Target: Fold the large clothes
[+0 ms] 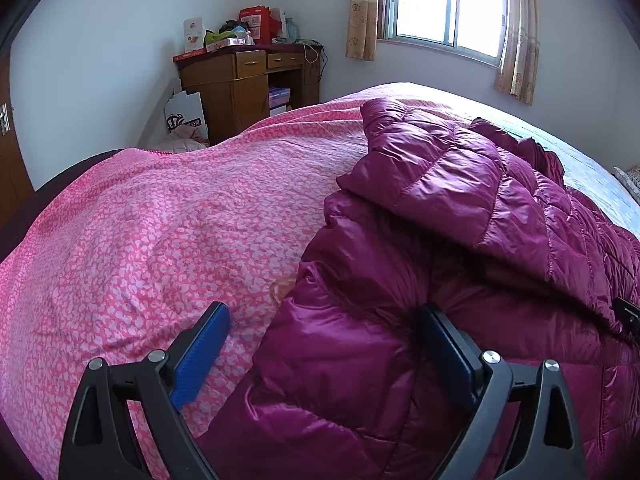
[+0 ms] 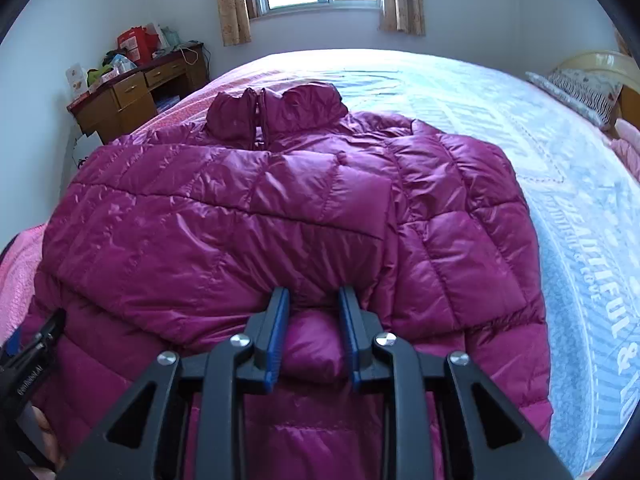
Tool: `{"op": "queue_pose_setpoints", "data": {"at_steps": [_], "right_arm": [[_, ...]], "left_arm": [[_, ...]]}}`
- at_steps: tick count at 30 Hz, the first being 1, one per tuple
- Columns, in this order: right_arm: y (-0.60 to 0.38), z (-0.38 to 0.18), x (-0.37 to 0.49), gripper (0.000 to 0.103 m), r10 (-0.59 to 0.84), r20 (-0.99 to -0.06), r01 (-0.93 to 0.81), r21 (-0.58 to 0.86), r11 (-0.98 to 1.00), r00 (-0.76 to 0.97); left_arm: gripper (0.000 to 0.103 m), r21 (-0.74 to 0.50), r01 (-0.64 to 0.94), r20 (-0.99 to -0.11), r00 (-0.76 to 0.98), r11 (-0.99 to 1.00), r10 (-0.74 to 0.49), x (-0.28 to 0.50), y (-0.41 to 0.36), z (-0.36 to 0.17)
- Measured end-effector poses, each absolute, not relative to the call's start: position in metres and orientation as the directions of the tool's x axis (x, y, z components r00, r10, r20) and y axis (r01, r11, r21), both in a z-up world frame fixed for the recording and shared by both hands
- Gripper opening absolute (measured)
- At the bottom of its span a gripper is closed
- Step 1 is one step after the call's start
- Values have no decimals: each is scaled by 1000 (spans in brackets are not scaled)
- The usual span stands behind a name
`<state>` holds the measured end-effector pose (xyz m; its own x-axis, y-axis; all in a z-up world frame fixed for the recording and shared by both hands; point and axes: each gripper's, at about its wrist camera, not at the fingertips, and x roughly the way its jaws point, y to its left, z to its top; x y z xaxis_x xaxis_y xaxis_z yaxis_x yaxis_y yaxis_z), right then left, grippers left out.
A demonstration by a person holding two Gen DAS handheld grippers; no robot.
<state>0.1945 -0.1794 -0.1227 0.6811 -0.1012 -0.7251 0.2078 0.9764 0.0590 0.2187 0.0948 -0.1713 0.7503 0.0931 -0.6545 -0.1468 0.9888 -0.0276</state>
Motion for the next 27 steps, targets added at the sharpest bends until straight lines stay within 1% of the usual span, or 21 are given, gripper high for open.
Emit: {"op": "queue_pose_setpoints", "data": {"at_steps": [3,4,5,7,8,9,10,12,15,17,20,23,27], "right_arm": [[-174,-125,195,29,-138,-712,202,5,979,688],[-174,-125,195,29,-140,-711,200,2,980,689],[-174,-124,195,32,-133,-709,196,8,980,693],[-176,-122,194,42,-94,-700,171,41,984,708],[-175,-121,192,54,-69,-694,152,59,987,717],[-174,-120,191,64,-29,-689,120,85,989,725],[-173,-118,190,66,-11,-688,104,94,990,726],[-173,-108,188,66,15,-680,96,125,987,733],[-189,-77,187,65,90,-628,92,252,963,773],[-203,-52,195,66,80,-613,116,273,955,786],[-224,-25,219,66,77,-611,151,314,937,788],[-241,-11,258,66,83,-637,196,356,914,767],[-253,-11,314,67,119,-691,241,401,884,713]], "left_arm": [[95,-25,-141,-672,736,990,87,219,95,-169],[95,-23,-132,-687,722,991,80,219,94,-167],[95,-24,-115,-698,713,993,65,218,92,-161],[95,-27,-84,-671,740,996,44,215,87,-145],[95,-19,-75,-652,757,997,45,213,83,-136],[95,-4,-68,-633,773,998,50,214,79,-126],[95,9,-62,-621,782,998,54,216,75,-118],[95,33,-44,-609,791,999,55,226,67,-101],[95,37,-10,-594,804,999,30,246,60,-78],[95,20,10,-588,809,1000,3,265,58,-62],[95,5,27,-607,795,1000,-18,298,46,-52],[95,17,-1,-623,782,1000,11,332,34,-62],[95,29,-60,-639,766,998,65,361,25,-98]]}}
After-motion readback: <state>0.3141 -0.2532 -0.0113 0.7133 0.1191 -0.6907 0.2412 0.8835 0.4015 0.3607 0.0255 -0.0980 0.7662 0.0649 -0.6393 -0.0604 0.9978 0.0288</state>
